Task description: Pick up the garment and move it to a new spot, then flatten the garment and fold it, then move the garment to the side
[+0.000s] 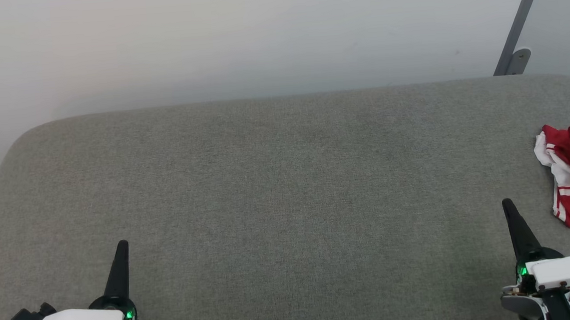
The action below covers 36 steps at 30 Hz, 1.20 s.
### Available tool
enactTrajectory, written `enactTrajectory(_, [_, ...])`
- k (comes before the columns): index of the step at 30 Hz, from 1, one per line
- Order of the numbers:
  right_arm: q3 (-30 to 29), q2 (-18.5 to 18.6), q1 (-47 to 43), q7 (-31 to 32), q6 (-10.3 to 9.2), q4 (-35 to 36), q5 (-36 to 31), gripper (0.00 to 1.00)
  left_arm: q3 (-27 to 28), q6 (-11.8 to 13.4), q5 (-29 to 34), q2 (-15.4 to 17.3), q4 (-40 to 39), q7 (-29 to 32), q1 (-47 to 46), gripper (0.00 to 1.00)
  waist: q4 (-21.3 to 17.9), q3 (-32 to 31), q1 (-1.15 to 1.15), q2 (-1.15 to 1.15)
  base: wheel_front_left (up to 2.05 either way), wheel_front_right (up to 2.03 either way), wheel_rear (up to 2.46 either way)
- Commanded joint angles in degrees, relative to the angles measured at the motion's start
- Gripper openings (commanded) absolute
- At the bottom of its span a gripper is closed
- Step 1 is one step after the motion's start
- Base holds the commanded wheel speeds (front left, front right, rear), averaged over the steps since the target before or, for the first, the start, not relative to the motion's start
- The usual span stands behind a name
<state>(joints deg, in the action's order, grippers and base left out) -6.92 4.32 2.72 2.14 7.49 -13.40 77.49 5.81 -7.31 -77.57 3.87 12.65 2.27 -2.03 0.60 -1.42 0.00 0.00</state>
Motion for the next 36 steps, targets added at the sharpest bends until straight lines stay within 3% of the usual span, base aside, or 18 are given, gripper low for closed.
enactTrajectory(1, [0.2,-0.1,0.9,0.6,0.0,0.2,1.4,0.0,0.3,-0.2,-1.1,0.1,0.0,0.5,-1.1,0.0,0.0,0.1,0.0,0.0,0.0,0.0,0.0])
enactTrajectory(36, [0.4,-1.5,3.8,4.5,0.0,-0.7,14.5,0.0,0.8,-0.3,-14.4,-1.0,1.3,4.4,-4.5,0.0,-0.6,1.5,0.0,0.0,0.0,0.0,0.0])
